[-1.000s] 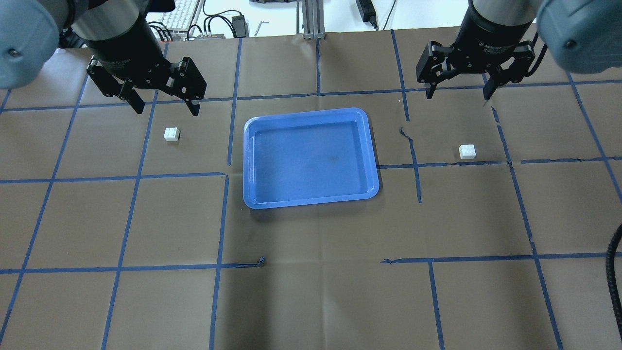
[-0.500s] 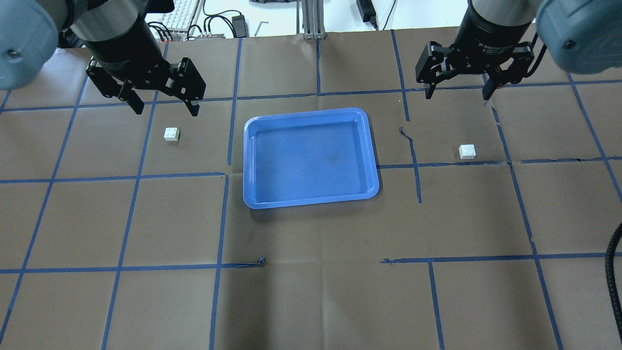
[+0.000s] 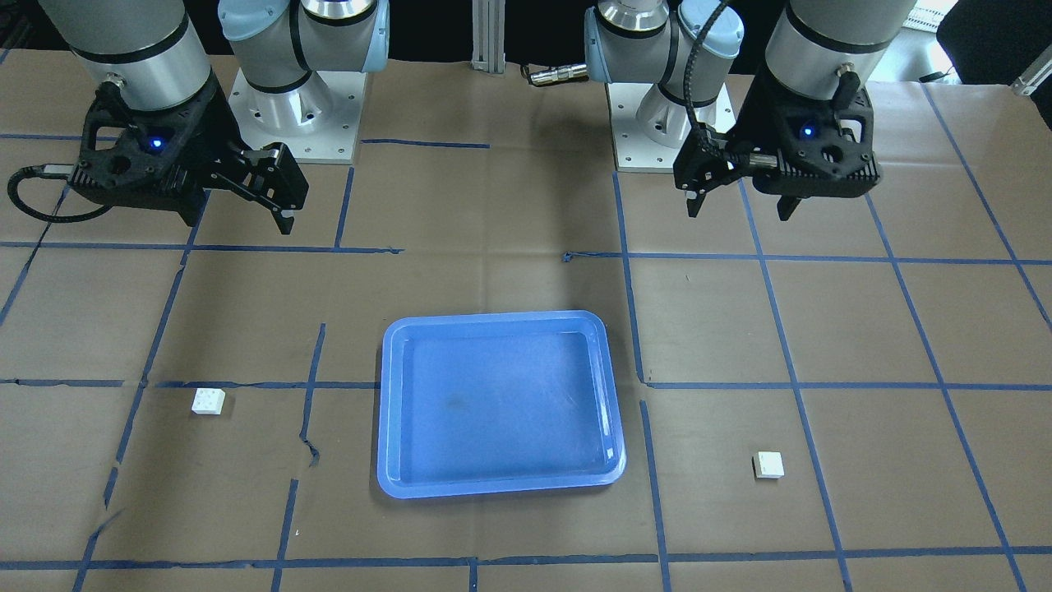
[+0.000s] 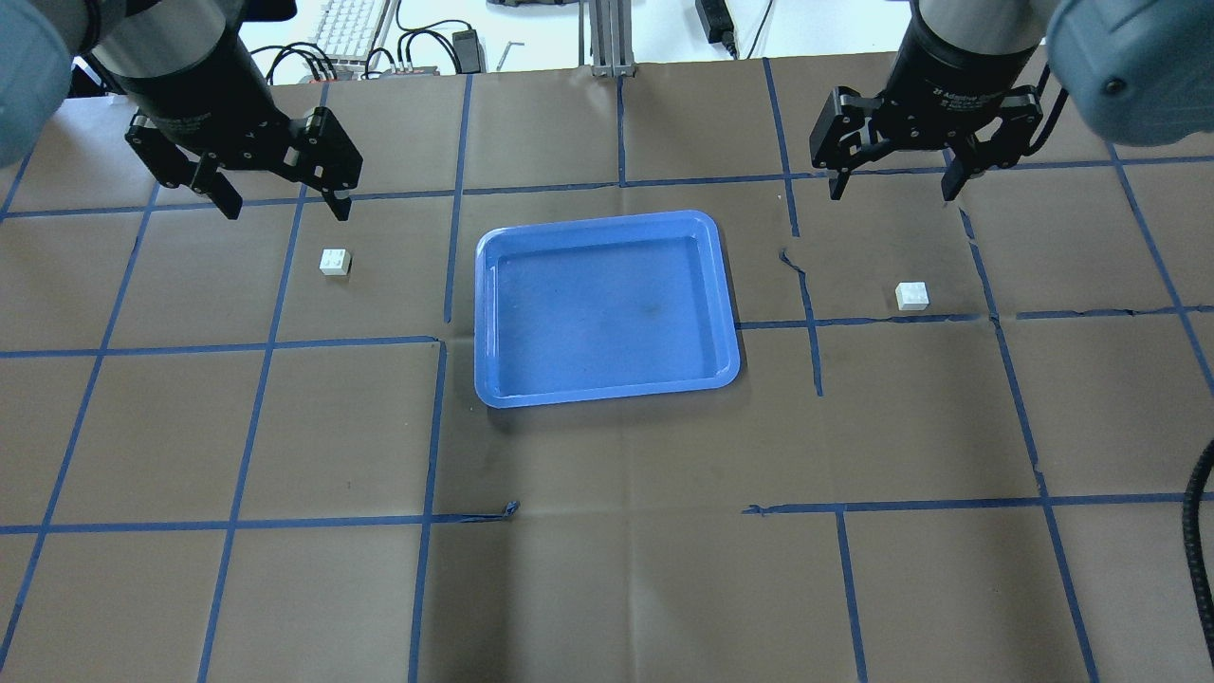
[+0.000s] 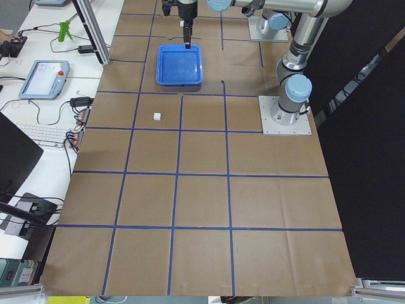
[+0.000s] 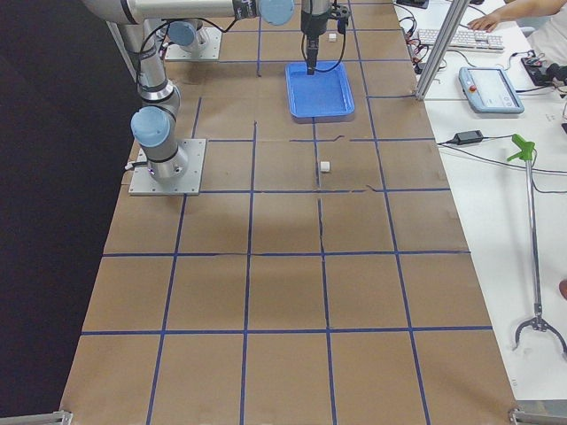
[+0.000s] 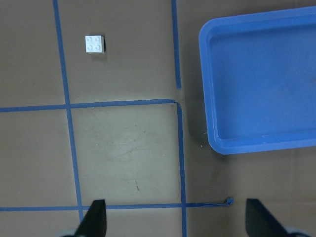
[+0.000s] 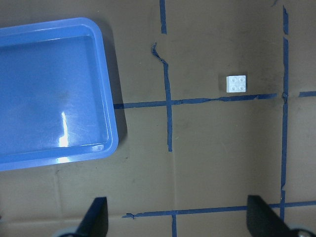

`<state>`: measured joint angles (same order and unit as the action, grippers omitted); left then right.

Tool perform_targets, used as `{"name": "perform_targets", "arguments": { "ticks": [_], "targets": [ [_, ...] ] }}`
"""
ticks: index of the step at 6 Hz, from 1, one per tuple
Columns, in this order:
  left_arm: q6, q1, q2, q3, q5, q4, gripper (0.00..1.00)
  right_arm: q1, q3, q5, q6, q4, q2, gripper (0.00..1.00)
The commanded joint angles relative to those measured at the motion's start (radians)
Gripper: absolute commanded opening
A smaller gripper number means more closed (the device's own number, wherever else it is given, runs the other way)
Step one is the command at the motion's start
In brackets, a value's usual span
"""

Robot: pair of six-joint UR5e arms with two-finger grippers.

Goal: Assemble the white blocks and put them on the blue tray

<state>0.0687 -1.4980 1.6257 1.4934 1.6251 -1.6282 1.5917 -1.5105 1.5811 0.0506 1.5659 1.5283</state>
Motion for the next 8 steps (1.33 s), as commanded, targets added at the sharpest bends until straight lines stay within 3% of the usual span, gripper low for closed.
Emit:
{"name": "perform_targets", "arguments": {
  "ticks": [1, 3, 5, 7, 8],
  "targets": [
    [0.114, 0.163, 0.099, 0.082, 0.004, 0.139, 1.00, -0.002, -0.002, 0.000, -0.256, -0.004, 0.003, 1.00],
    [0.180, 0.163, 0.282, 0.129, -0.002, 0.513, 1.00, -0.016, -0.002, 0.013, -0.569, 0.026, 0.000, 1.00],
    [0.419, 0.165, 0.394, 0.164, -0.007, 0.644, 1.00, -0.077, -0.002, 0.008, -0.995, 0.029, -0.011, 1.00],
    [0.433, 0.165, 0.497, 0.203, -0.089, 0.847, 1.00, -0.174, 0.000, -0.003, -1.551, 0.057, -0.036, 1.00],
    [0.431, 0.168, 0.497, 0.205, -0.093, 0.847, 1.00, -0.212, 0.001, -0.012, -1.807, 0.080, -0.072, 1.00]
  ]
}}
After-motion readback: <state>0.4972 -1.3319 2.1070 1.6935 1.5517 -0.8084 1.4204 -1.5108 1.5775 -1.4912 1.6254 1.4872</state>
